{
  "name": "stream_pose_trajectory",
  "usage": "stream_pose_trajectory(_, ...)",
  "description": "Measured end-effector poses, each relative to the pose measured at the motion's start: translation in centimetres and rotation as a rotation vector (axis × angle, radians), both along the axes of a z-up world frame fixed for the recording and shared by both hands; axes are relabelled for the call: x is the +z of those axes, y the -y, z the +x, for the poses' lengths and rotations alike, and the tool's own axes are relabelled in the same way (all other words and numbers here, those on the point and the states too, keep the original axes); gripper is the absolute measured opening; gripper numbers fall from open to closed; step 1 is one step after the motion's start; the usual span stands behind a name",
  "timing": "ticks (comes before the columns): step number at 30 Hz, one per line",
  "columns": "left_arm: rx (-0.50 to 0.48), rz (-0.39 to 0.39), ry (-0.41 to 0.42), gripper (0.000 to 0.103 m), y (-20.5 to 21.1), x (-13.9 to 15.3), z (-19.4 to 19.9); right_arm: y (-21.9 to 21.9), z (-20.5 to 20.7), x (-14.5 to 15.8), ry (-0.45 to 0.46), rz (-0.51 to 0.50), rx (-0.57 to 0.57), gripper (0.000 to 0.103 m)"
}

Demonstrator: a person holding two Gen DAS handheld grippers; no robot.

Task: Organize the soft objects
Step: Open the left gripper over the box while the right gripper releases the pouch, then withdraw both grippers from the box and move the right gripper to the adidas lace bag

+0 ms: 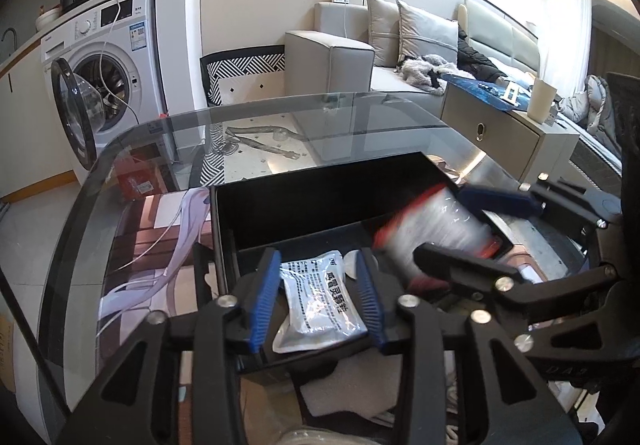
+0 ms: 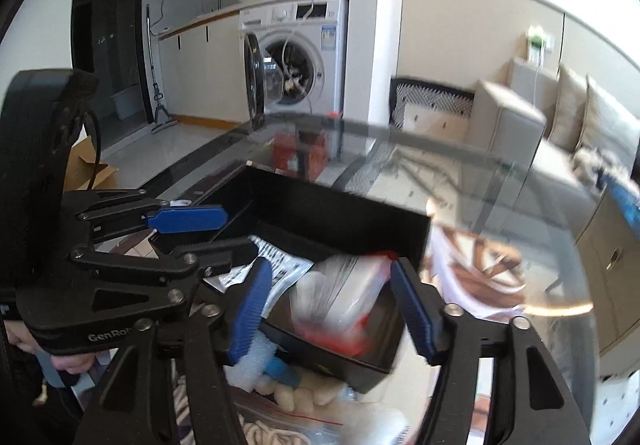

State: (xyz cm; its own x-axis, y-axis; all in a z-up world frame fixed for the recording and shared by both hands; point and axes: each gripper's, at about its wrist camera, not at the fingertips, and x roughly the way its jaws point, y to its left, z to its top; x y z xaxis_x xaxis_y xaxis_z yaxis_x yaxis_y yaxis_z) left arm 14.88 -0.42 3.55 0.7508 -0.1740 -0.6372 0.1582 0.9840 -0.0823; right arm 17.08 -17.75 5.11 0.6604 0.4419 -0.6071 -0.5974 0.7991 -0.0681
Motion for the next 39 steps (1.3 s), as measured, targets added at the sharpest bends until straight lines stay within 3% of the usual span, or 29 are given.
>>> stream_pose_trajectory(2,0.004,0.001,0.021,0.059,-0.2,0.3,-0.5,0.7,-0.4,0.6,0.020,0.015,-0.002,0.083)
stream_pose_trajectory(5,-0.001,0.002,0.035,0.070,-0.2,0.9,-1.3,1.7,-0.9,1.4,0.043,0.021,-0.037,0.090)
stream_pose_trajectory(7,0.018,0.012,0.062,0.091,-0.3,1.3,-2.1,2.5,-1.2,1.8,0.045,0.043,-0.057,0.102)
stream_pose_trajectory(9,0.021,0.019,0.102,0.097,-0.5,1.7,-3.0,3.4,-1.9,2.3,0.061,0.072,-0.087,0.102)
stream_pose_trajectory(21,0.014,0.018,0.152,0.102,-1.6,1.8,-7.6,6.1,-6.8,1.8,0.032,0.116,-0.103,0.102)
stream_pose_trajectory(28,0.038,-0.007,0.154,0.102,-2.6,1.0,-9.3,6.2,-9.1,-0.8,-0.015,0.060,-0.079,0.102)
stream_pose_trajectory(39,0.027,0.027,0.128,0.103,-2.7,-0.5,-11.1,5.8,-10.6,-2.5,-0.039,0.012,-0.064,0.102)
